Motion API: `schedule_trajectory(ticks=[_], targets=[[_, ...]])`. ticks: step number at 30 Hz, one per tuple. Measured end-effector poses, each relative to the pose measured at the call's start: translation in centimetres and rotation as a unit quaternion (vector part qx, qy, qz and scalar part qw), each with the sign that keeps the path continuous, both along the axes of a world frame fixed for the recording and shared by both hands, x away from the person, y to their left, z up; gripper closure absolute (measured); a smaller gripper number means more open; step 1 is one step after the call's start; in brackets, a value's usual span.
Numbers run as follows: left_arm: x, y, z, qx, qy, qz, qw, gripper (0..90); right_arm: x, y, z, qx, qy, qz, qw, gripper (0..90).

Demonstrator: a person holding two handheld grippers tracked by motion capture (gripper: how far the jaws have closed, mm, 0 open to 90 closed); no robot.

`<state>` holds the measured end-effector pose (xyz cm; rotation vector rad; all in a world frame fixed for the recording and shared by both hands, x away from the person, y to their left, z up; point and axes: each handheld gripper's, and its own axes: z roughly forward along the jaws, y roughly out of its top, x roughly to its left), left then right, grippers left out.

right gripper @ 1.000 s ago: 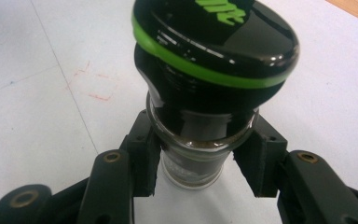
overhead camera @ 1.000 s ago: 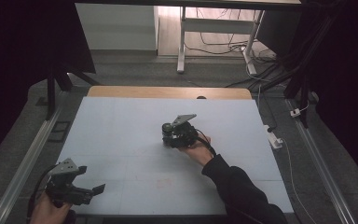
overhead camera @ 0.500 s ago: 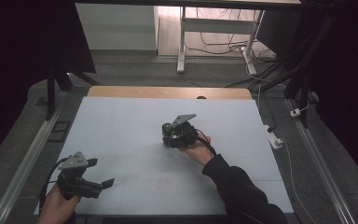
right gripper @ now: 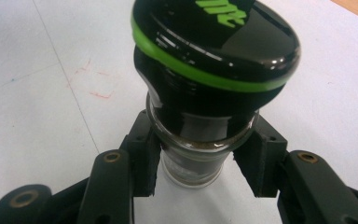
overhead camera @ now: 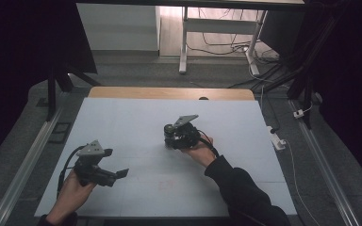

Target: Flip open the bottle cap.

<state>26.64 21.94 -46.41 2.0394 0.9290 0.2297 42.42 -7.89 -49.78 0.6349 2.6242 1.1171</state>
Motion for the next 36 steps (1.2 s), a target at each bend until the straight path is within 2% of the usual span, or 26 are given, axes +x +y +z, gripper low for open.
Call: schedule_trajectory(ticks=[10, 18, 22, 30, 36], targets=[[3.6, -2.3, 0.1, 0.007, 0.004, -0.018, 0.9998, 0.0, 0.0, 0.0, 0.0, 0.0, 0.001, 0.001, 1.0, 52.7], [5.9, -4.3, 0.1, 0.013, -0.007, -0.037, 0.9992, 0.0, 0.0, 0.0, 0.0, 0.0, 0.001, 0.001, 1.0, 52.7], [7.3, -5.4, 0.2, 0.007, -0.009, -0.044, 0.999, 0.0, 0.0, 0.0, 0.0, -0.002, 0.001, 0.002, 1.0, 52.8], [9.3, -7.2, 0.3, 0.018, -0.019, -0.054, 0.9982, 0.0, 0.0, 0.0, 0.0, -0.001, 0.001, 0.001, 1.0, 52.7], [10.7, -8.4, -0.2, 0.019, -0.013, -0.058, 0.998, 0.2, 0.0, 0.0, 0.0, -0.002, 0.001, 0.002, 1.0, 52.8]])
